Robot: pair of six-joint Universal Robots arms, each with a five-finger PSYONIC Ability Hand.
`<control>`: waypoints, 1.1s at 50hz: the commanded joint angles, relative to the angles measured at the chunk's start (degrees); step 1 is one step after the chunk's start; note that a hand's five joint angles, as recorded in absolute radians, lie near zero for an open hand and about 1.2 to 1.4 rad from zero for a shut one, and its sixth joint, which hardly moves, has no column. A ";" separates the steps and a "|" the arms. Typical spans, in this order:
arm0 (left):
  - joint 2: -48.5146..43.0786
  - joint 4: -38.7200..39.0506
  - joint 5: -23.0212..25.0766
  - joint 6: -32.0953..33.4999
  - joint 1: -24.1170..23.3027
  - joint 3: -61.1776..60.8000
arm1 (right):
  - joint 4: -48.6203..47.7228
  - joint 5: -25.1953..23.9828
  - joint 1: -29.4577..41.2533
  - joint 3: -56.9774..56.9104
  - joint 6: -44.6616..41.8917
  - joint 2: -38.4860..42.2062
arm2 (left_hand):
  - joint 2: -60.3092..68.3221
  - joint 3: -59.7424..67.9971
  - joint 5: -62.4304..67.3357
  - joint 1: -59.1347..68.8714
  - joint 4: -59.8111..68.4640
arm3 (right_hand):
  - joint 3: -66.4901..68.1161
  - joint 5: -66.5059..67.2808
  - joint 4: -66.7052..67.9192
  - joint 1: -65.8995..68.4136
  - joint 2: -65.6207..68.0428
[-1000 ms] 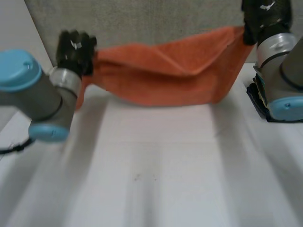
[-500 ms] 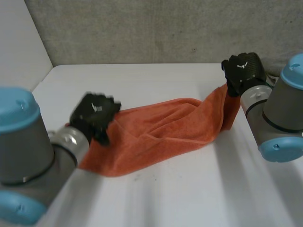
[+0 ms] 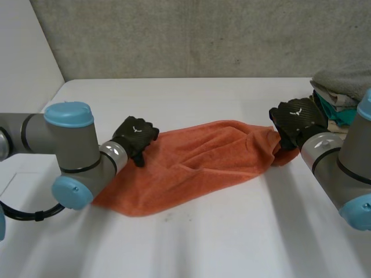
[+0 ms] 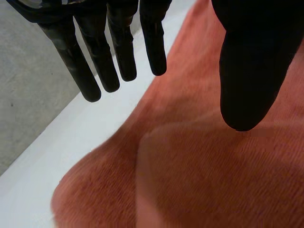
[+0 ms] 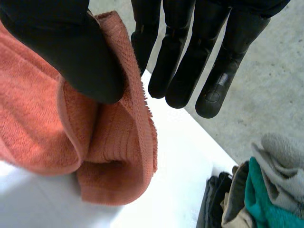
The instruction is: Fold the laundry.
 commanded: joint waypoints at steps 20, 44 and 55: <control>-2.41 0.49 -3.94 6.63 -0.06 1.04 | -0.20 -1.63 -1.20 1.94 -0.37 0.04 | 50.24 50.21 49.72 50.56 49.88 | 11.99 12.90 12.07 23.19 12.68; -3.64 0.58 -3.24 6.90 0.21 0.86 | 0.59 -1.46 -1.20 2.55 -3.36 -0.14 | 11.55 11.52 11.03 11.88 11.19 | 11.99 12.90 12.07 23.19 12.68; -3.46 1.28 -3.41 6.54 0.03 1.04 | 0.50 -1.55 -1.38 2.46 -3.45 -0.14 | 50.24 50.21 49.72 50.56 49.88 | 11.99 12.90 12.07 23.19 12.68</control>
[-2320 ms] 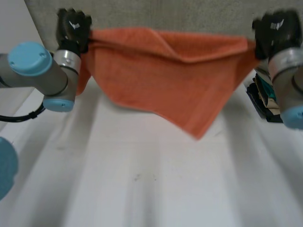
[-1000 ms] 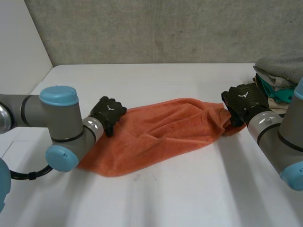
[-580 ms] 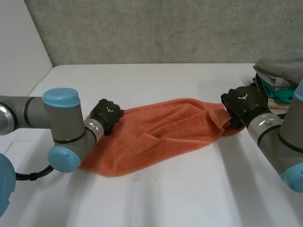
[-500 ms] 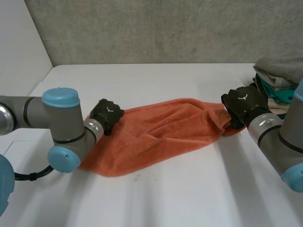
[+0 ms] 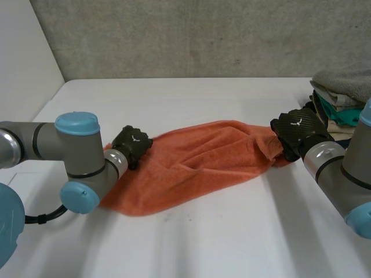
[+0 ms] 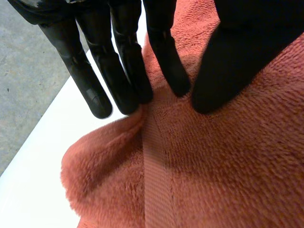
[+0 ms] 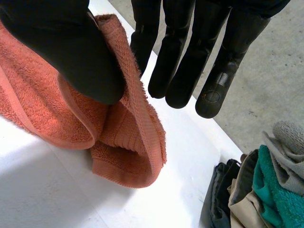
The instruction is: Fold the laundry.
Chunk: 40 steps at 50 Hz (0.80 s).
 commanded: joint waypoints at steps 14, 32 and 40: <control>17.69 0.20 1.20 -5.80 5.04 -9.77 | 9.77 -0.36 -4.45 -2.05 -9.30 -4.76 | 19.95 20.26 20.61 19.32 19.86 | 11.99 12.90 12.07 23.19 12.68; 4.61 0.55 7.45 -6.25 3.46 -5.30 | 9.60 -1.42 -5.25 -1.26 -6.68 -2.13 | -26.80 -26.49 -26.13 -27.43 -26.89 | 11.99 12.90 12.07 23.19 12.68; 1.00 0.55 7.27 -6.07 3.46 -2.22 | 8.72 -1.42 -5.34 -0.82 -6.50 -1.95 | -17.06 -16.76 -16.40 -17.69 -17.15 | 11.99 12.90 12.07 23.19 12.68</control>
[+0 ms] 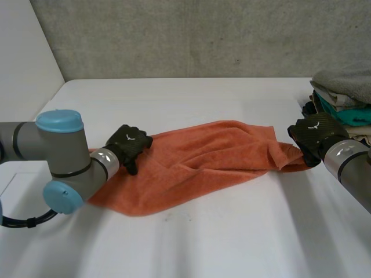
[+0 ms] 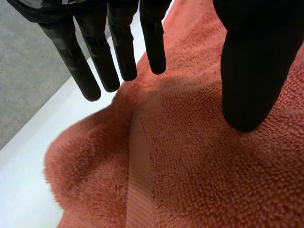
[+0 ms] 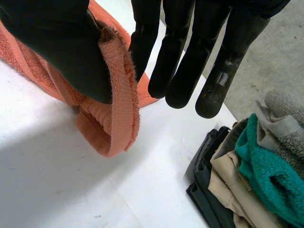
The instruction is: Fold the laundry.
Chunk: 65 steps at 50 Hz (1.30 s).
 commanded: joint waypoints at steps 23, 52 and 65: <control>16.95 -5.37 -6.93 -0.76 2.67 -6.28 | 8.73 0.01 -0.77 -0.40 -7.90 -3.14 | 50.71 50.54 50.94 51.67 51.21 | 11.99 12.90 12.06 23.19 12.68; 9.68 7.35 -15.72 9.10 4.43 21.01 | 7.28 8.01 2.65 -40.46 -14.42 14.08 | 50.71 50.54 50.94 51.67 51.21 | 11.99 12.90 12.06 23.19 12.68; 10.90 29.26 -20.82 -7.87 5.49 27.90 | -28.25 8.01 5.03 -43.12 -11.17 12.85 | 50.71 50.54 50.94 51.67 51.21 | 11.99 12.90 12.06 23.19 12.68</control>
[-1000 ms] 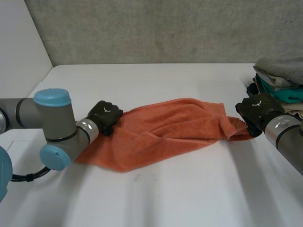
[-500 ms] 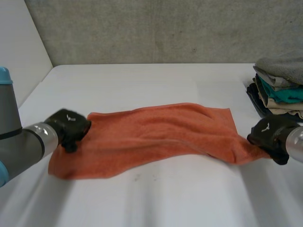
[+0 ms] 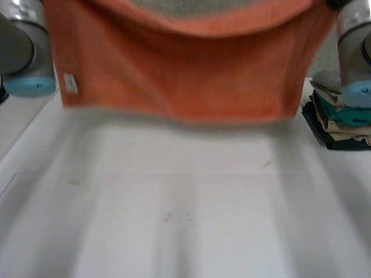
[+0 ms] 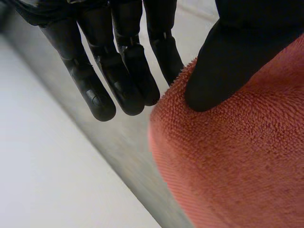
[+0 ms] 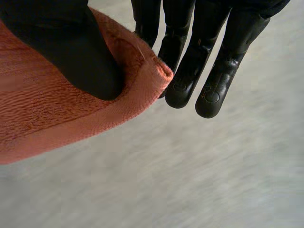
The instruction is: Fold the laundry.
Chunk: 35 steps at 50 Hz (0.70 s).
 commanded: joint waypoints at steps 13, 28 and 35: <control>1.45 5.20 3.48 -9.84 0.65 -30.32 | -5.39 -1.35 1.01 19.18 0.38 1.48 | 11.45 11.76 15.03 14.62 11.33 | 11.99 12.86 12.04 23.19 12.44; 11.89 -1.20 7.44 -8.79 1.18 -54.32 | 14.01 -5.05 -1.97 40.37 0.74 -4.91 | 11.45 11.76 15.03 14.62 11.33 | 11.99 12.86 12.04 23.19 12.44; 24.30 -26.58 9.90 4.29 4.52 -62.76 | 43.42 -5.57 -7.59 45.81 -4.60 -14.50 | 11.45 11.76 15.03 14.62 11.33 | 11.99 12.86 12.04 23.19 12.44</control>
